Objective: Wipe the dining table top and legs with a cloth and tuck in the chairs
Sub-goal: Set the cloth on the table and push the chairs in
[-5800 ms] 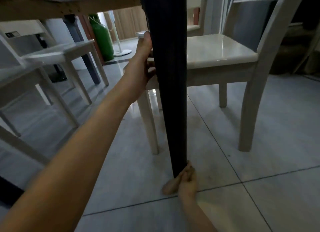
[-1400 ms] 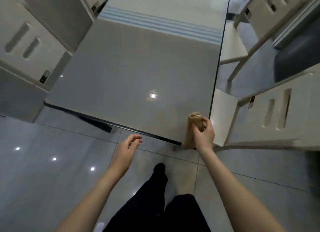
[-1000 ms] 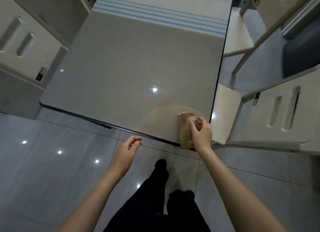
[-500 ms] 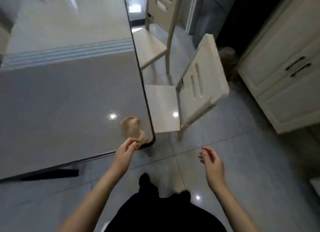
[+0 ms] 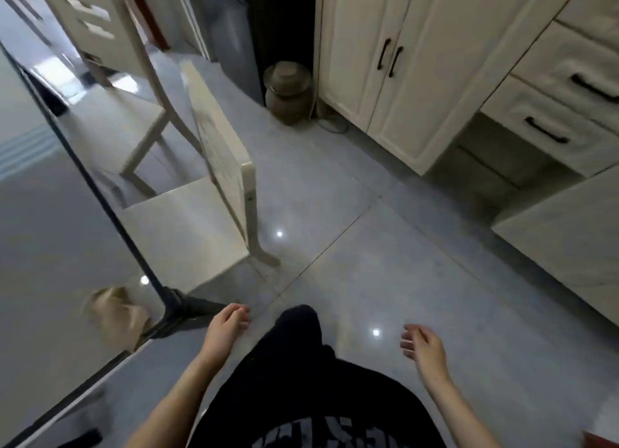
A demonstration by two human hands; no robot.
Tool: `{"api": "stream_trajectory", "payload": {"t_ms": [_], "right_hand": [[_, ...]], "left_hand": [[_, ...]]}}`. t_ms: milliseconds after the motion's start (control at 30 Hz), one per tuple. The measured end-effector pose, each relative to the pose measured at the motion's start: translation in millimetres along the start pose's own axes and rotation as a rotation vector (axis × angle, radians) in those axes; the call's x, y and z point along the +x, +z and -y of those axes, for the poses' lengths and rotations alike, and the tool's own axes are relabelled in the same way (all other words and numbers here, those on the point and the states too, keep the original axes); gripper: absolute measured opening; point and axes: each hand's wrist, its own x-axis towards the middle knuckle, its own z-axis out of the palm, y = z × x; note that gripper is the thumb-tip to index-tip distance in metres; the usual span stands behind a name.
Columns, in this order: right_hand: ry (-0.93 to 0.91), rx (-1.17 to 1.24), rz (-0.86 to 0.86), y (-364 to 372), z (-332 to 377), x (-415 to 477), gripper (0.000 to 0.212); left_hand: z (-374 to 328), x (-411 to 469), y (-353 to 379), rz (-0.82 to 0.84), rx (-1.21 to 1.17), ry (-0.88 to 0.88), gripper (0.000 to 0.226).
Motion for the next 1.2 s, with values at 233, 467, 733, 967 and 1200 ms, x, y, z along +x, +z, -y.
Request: {"api": "stream_trajectory", "payload": {"t_ms": [233,467,733,967,1200], "right_hand": [[-0.121,-0.047,0.175,57,105,103,0.016],[-0.162,-0.106,0.141,63,214,202,0.017],[-0.121,-0.205,0.089,15,297,293,0.018],[-0.125,-0.338,0.247,20,400,419,0.017],[-0.336,-0.475,0.68,119,570,477,0.018]], "left_hand": [[-31,61,9,-0.057,0.033,-0.107,0.021],[-135,149,55,-0.019,-0.01,-0.164,0.021],[-266,232,125,0.098,-0.035,-0.075,0.023],[-329,290,165,-0.128,-0.177,-0.082,0.023],[-377,283,213,-0.453,-0.494,-0.141,0.023]]}}
